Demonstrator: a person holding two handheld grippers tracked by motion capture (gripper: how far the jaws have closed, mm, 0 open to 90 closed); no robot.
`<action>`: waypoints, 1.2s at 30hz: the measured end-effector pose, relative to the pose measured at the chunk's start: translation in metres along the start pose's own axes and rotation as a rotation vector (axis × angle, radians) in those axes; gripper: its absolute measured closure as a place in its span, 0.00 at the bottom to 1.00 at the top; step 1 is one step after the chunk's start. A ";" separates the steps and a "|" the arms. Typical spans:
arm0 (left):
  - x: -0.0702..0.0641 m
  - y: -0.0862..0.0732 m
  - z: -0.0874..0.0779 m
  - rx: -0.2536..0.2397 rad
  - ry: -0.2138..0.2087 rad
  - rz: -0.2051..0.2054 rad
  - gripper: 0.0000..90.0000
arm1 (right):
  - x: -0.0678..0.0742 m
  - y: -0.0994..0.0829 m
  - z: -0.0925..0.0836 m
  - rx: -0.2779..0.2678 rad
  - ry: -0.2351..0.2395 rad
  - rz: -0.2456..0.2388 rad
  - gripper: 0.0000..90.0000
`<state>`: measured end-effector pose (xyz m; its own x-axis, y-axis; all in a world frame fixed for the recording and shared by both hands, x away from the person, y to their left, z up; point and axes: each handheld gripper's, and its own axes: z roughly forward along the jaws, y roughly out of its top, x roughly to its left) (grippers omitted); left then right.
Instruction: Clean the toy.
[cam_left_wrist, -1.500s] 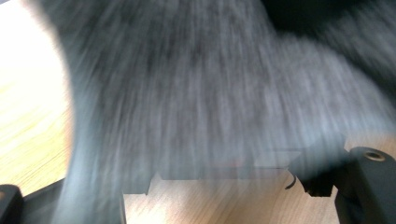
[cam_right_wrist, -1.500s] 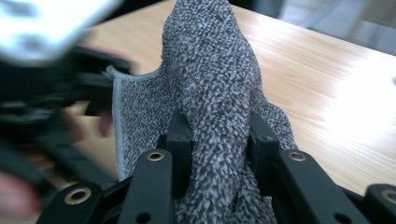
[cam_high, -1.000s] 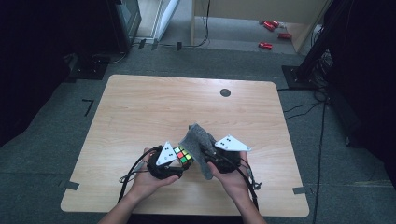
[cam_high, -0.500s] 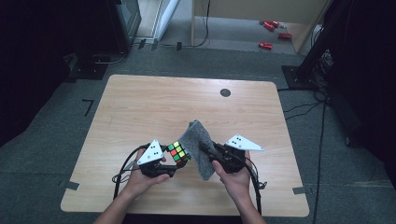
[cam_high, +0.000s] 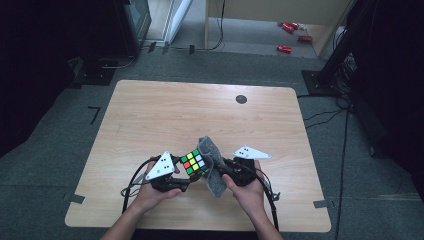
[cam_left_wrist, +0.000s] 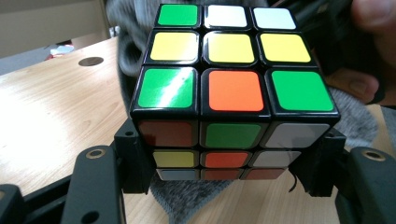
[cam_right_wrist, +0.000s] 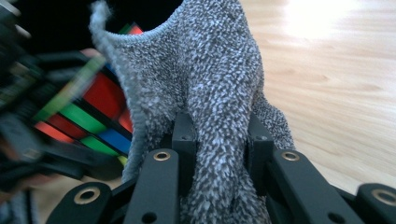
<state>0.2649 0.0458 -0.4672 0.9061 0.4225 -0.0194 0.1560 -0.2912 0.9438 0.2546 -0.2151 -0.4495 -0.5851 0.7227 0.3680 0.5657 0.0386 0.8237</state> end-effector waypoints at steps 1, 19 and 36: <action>0.000 0.000 0.001 0.005 0.007 -0.001 0.38 | -0.002 -0.001 0.001 0.009 -0.009 -0.006 0.81; -0.002 0.002 0.004 0.044 0.040 0.021 0.38 | 0.004 -0.002 0.000 -0.008 -0.048 -0.040 0.80; -0.004 0.001 0.006 0.072 0.047 0.033 0.38 | 0.013 0.002 -0.007 -0.062 -0.025 -0.042 0.79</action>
<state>0.2637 0.0385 -0.4685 0.8920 0.4511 0.0280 0.1563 -0.3659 0.9174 0.2439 -0.2104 -0.4402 -0.5924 0.7385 0.3219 0.5033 0.0272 0.8637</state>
